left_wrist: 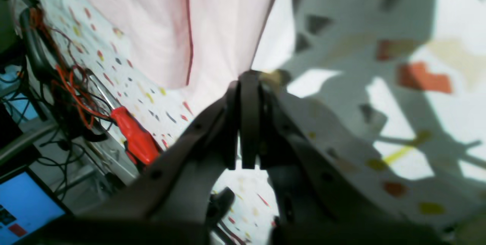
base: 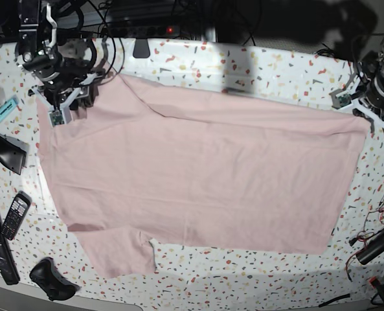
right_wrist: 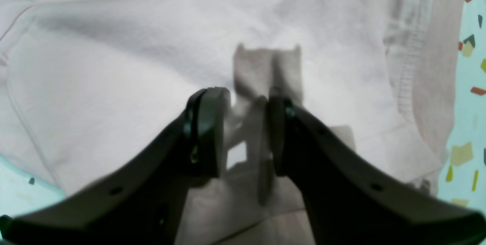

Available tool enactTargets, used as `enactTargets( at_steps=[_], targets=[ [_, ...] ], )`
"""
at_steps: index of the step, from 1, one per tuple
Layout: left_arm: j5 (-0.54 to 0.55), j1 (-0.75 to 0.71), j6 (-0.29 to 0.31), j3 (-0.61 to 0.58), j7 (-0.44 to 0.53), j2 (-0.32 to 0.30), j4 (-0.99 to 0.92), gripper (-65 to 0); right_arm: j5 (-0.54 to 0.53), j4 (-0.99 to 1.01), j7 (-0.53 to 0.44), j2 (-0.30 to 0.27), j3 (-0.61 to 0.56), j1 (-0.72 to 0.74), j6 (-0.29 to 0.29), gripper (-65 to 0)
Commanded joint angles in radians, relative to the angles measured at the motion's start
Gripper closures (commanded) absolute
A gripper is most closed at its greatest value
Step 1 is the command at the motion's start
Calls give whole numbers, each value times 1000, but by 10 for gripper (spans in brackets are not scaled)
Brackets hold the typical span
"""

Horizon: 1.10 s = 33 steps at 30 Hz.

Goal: Fold the T-shirt properly
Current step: 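Release the shirt and reposition both grippers along the collar edge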

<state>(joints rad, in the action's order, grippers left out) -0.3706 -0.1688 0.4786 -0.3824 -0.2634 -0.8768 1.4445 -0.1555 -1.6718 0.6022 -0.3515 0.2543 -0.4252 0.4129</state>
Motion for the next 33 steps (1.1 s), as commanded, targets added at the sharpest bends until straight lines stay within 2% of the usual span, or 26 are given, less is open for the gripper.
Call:
enactTargets(
  at_steps=[1,6,17,22,33],
  targets=[
    [16,-19,27,1,-14,-22,16,0,29,-2,53,-12,2,-20,15,-179],
    [15,-84,27,2,-55,-25,39,0,29,-2,53,-14,12,-59,15,-179],
    [12,-271,27,2,-88,-24,101,0,21,-76,34,-14,131,-183,19,-179],
    [12,-327,27,2,-134,-24,148,0,20,-86,33,-14,141,-190,19,-179],
    [13,-390,27,2,-156,-24,180,0,14,-95,58,-14,141,-191,37,-179]
  ],
)
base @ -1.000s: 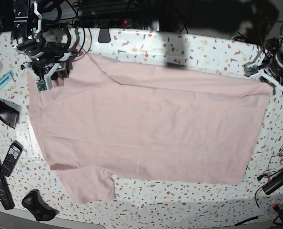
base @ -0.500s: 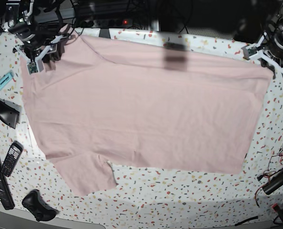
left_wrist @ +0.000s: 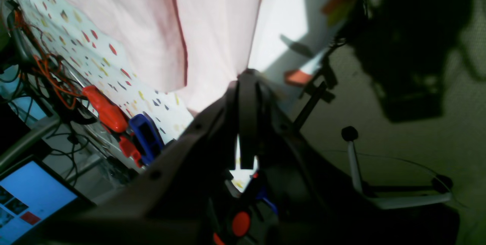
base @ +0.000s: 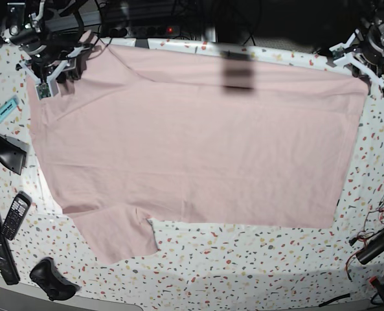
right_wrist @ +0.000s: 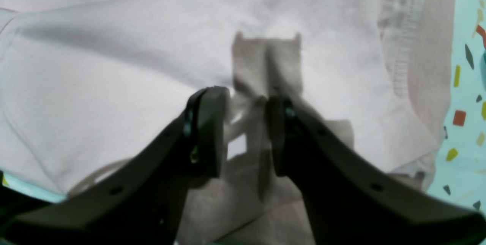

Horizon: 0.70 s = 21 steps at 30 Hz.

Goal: Fold the T-shirt properly
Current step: 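Release the shirt and reposition both grippers along the collar edge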

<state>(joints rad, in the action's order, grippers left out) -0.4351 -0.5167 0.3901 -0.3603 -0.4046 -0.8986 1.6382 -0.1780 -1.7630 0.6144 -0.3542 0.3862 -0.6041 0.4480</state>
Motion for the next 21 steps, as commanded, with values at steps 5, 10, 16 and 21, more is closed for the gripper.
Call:
enactTargets(
  at_steps=[5,10,16,21],
  targets=[
    [77,-65,115,-20,-18,-2,-13,0,22,-22,48,-11,10,-14,5,-179],
    [77,-65,116,-20,-26,-2,-13,0,-16,-64,82,-11,18,-14,6,-180],
    [62,-61,116,-20,-44,-3,29,0,-17,-133,60,-11,63,-11,5,-180],
    [35,-27,107,-20,-87,-2,100,-90,-17,-158,49,-11,113,33,5,-180]
  ],
)
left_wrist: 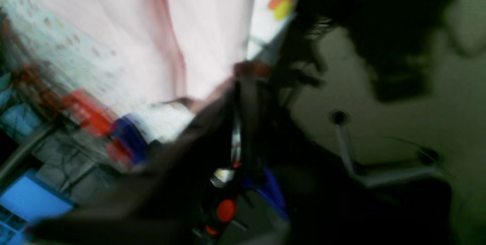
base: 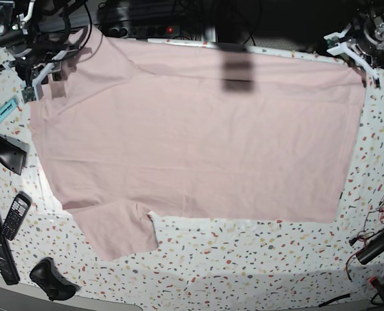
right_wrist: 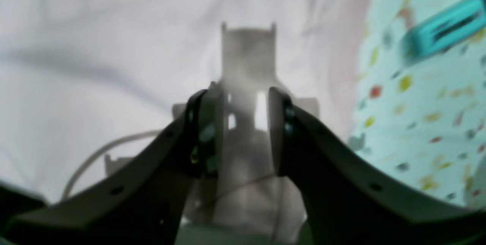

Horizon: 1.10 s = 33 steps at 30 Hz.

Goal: Fold the T-shirt properly
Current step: 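Release the shirt and reposition both grippers along the collar edge, then grasp the shirt edge with the left gripper near its corner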

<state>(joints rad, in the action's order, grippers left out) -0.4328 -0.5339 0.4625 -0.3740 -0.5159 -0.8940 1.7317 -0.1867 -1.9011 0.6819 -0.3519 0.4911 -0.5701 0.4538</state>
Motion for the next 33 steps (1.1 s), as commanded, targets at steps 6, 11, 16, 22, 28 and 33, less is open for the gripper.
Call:
enactTargets(
  at_steps=[6,11,16,22,28,33],
  targets=[
    [33,66,-45,-4,-76,-8,71,-207,-8,-19,1,-14,28,64,0,-180],
    [113,128,-45,77,-79,-7,116,-207,-8,-19,8,-13,28,110,0,-180],
    [322,180,-40,295,-10,-7,163,-207,-29,-19,18,-14,27,151,0,-180],
    [626,286,-39,491,43,4,127,-207,-136,-19,75,-13,27,203,0,-180],
    [732,432,-35,504,60,37,-59,-207,-206,-19,151,-13,27,260,3,-180],
    [848,514,40,504,72,96,-218,-207,-244,-19,160,-5,26,270,3,-180]
  ],
)
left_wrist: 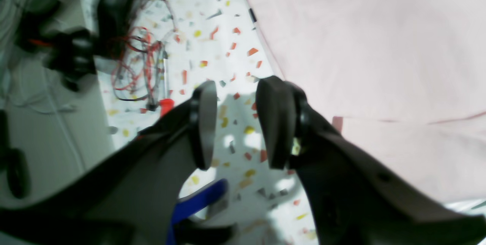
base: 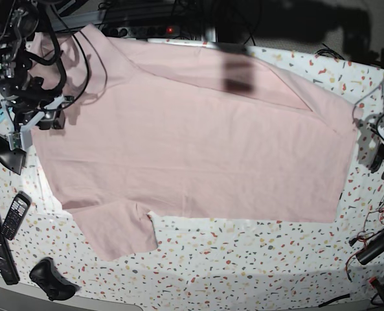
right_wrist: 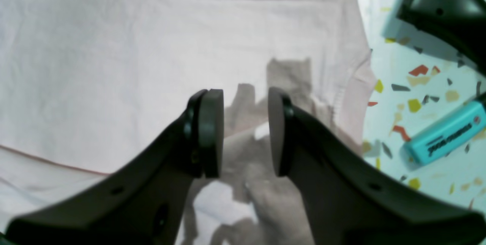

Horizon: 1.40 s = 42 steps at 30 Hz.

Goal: Fold the T-shirt properly
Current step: 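Grasp the shirt edge with the left gripper near its corner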

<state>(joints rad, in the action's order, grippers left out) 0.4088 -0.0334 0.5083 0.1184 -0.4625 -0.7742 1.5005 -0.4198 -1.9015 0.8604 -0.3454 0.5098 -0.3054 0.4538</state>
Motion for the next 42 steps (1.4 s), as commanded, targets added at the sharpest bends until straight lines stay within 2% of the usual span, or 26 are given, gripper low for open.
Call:
enactTargets(
  at_steps=[1,3,5,8,11,15,21,24,28,33,38,40,42],
  targets=[
    [25,21,21,11,17,-8,-6,-207,-17,-19,-10,-12,7,6,3,-180],
    [38,22,85,11,7,15,-21,-207,-30,-19,9,-12,7,6,3,-180],
    [37,22,190,11,-22,29,-22,-207,-30,-19,23,-12,7,6,3,-180],
    [5,23,190,10,-29,28,-22,-207,-30,-19,27,-12,7,6,3,-180],
    [-95,21,190,10,-7,29,-22,-207,-30,-19,32,-12,7,6,3,-180],
    [-109,19,190,-13,-18,28,-22,-207,-30,-19,40,-12,7,6,3,-180],
    [-114,20,190,-176,-65,28,-23,-207,-29,-19,66,-12,7,6,3,-180],
    [-156,20,190,-222,-60,29,-23,-207,-29,-19,68,-12,7,6,4,-180],
    [-201,23,190,-223,-39,21,-23,-207,-29,-19,67,-12,7,6,4,-180],
    [-204,23,187,-223,7,3,-23,-207,-29,-19,67,-12,7,6,5,-180],
    [-263,22,151,-223,8,4,-58,-207,-29,-19,67,-12,7,6,5,-180],
    [-262,23,114,-223,8,4,-95,-207,-29,-19,68,-12,7,6,5,-180],
    [-259,22,113,-223,17,4,-134,-207,-29,-19,67,-12,7,6,5,-180]
  ],
)
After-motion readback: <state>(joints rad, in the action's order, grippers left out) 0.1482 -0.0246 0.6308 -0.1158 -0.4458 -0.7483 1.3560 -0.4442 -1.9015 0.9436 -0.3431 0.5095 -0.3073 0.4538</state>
